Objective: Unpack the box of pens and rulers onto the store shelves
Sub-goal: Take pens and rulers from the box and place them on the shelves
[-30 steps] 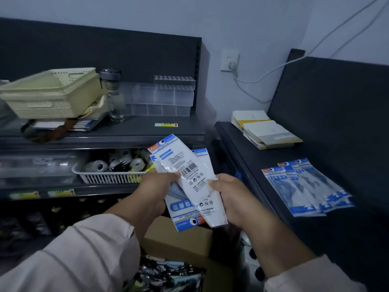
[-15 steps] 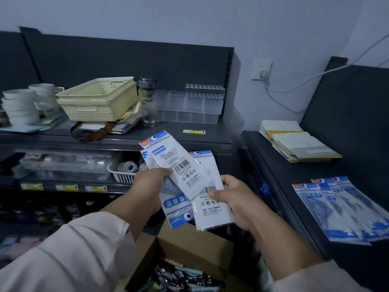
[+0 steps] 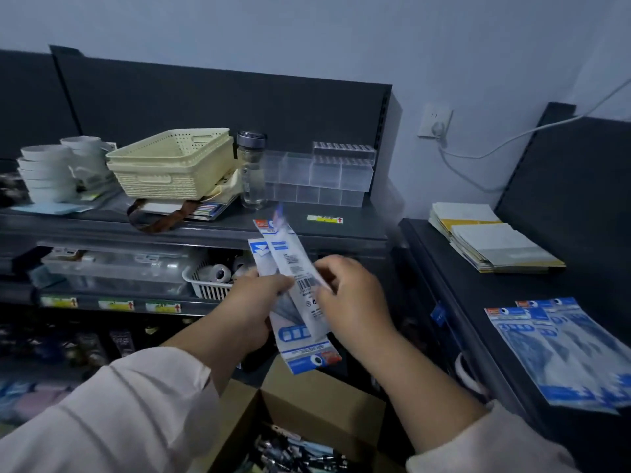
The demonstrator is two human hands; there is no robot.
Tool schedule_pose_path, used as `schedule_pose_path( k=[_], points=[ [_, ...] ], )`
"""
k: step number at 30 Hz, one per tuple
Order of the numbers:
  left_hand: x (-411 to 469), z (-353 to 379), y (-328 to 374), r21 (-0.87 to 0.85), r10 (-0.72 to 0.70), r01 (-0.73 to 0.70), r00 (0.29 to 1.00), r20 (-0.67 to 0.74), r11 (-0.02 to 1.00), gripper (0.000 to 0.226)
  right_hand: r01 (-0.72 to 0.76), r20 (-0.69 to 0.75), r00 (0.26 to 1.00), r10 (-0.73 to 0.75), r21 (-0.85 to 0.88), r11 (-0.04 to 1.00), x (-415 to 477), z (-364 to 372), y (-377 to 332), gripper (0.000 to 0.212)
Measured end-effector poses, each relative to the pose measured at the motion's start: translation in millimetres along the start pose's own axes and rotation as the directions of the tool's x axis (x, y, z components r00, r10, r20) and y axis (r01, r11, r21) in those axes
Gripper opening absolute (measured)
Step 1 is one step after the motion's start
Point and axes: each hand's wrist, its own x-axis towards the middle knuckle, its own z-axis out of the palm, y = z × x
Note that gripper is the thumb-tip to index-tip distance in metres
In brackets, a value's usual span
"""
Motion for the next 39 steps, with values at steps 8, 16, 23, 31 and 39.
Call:
schedule_pose_path(
  k=[8, 16, 23, 31, 39],
  points=[
    [-11.3, -1.0, 2.0, -0.042, -0.074, 0.083, 0.981, 0.178, 0.996, 0.032, 0.066, 0.096, 0.994, -0.055, -0.119, 0.991, -13.3, 12.1, 7.5, 0.045],
    [-7.0, 2.8, -1.2, -0.040, -0.053, 0.059, 0.988, 0.143, 0.997, 0.020, -0.020, 0.169, 0.986, -0.005, 0.144, 0.989, -14.2, 9.6, 14.8, 0.043],
    [-6.0, 11.6, -4.1, 0.054, -0.073, 0.066, 0.988, 0.136, 0.996, 0.013, -0.275, 0.142, 0.960, 0.240, 0.346, 0.897, 6.4, -5.5, 28.0, 0.064],
    [-7.1, 28.5, -5.8, 0.107, -0.132, 0.114, 0.976, 0.172, 0.988, 0.025, -0.383, 0.202, 0.924, 0.326, 0.489, 0.784, 3.3, -22.2, 42.7, 0.060],
    [-9.6, 49.7, -6.7, 0.119, -0.165, 0.135, 0.941, 0.295, 0.984, 0.023, -0.496, 0.273, 0.858, 0.435, 0.663, 0.561, 1.6, -48.7, 57.6, 0.030]
  ],
)
